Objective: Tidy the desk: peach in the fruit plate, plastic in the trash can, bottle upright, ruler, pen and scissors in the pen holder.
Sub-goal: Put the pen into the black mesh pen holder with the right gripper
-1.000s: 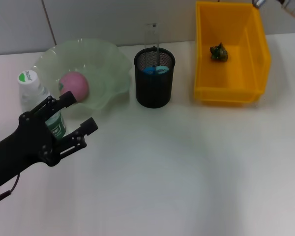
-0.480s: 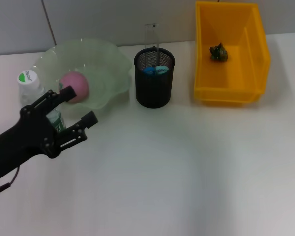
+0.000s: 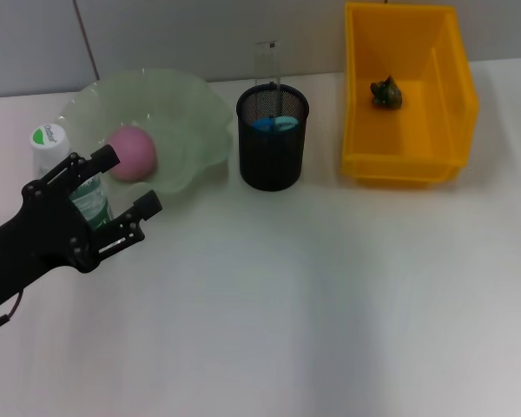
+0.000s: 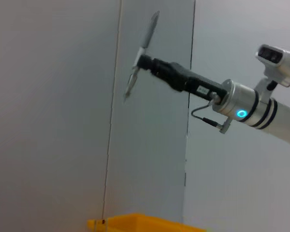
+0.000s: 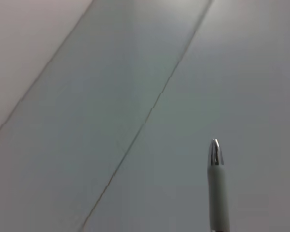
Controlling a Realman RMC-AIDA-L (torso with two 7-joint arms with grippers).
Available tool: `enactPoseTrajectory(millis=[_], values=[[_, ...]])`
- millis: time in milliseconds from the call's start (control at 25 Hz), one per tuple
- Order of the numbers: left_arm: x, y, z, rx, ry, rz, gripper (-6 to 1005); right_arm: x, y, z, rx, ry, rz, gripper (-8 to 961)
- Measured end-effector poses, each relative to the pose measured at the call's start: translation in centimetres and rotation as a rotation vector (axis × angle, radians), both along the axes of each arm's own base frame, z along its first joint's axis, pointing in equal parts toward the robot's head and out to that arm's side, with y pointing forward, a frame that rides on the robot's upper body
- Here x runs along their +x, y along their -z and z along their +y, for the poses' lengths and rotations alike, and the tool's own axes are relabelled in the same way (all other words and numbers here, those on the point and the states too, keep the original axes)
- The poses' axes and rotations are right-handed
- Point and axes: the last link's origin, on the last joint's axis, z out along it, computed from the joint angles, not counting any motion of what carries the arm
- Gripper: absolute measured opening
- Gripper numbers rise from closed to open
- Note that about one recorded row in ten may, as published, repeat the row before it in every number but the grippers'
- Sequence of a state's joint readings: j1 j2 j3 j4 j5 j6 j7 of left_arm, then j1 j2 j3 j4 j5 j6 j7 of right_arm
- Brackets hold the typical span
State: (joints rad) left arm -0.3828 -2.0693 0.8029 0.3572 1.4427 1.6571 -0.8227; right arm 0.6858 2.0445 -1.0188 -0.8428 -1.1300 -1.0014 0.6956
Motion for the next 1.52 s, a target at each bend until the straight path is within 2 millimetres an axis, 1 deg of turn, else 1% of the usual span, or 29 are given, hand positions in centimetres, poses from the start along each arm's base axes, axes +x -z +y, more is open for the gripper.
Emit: enactPoseTrajectory(millis=[40,160,200,240,400,520,800,1080,1160,1200,1240,1320,1400,1520], values=[[0.0,0.0,0.0,0.0,0.0,0.0,844,0.0,0.0,0.0,0.0,0.0,0.0,123],[-0.3,0.1,0.2,0.026,-0.009,0.027,844,1.1,1.1,0.4,0.055,0.013,-0.173,123],[-0.6,0.2,0.3,0.044,-0.017,0.051,844,1.9,1.6,0.4,0.1,0.003,-0.256,123],[-0.6,0.2,0.3,0.044,-0.017,0.051,844,1.9,1.6,0.4,0.1,0.003,-0.256,123],[-0.9,0.2,0.2,0.065,-0.023,0.07,844,3.1,2.7,-0.2,0.212,-0.045,-0.4,123],[-1.1,0.3,0.4,0.073,-0.028,0.085,844,3.7,3.3,-0.5,0.265,-0.073,-0.481,123],[-1.3,0.6,0.6,0.092,-0.031,0.114,844,5.4,6.4,-1.5,0.388,-0.169,-0.731,123],[-1.2,0.8,0.7,0.11,-0.022,0.124,844,7.1,8.2,-2.1,0.501,-0.269,-0.951,123],[-1.1,0.9,0.7,0.115,-0.02,0.127,844,7.4,8.6,-2.2,0.544,-0.301,-1.015,123],[-1.1,1.1,0.7,0.119,-0.018,0.129,844,7.7,8.8,-2.1,0.599,-0.323,-1.071,123],[-1.1,1.2,0.7,0.122,-0.015,0.131,844,7.7,8.8,-2.1,0.599,-0.323,-1.071,123],[-1.1,1.4,0.5,0.132,-0.008,0.14,844,8.0,9.0,-2.0,0.674,-0.344,-1.135,123],[-1.2,1.5,0.4,0.142,0.0,0.149,844,8.0,9.0,-2.0,0.743,-0.373,-1.192,123],[-1.2,1.6,0.4,0.155,0.003,0.151,844,7.8,9.2,-2.6,0.826,-0.453,-1.241,123]])
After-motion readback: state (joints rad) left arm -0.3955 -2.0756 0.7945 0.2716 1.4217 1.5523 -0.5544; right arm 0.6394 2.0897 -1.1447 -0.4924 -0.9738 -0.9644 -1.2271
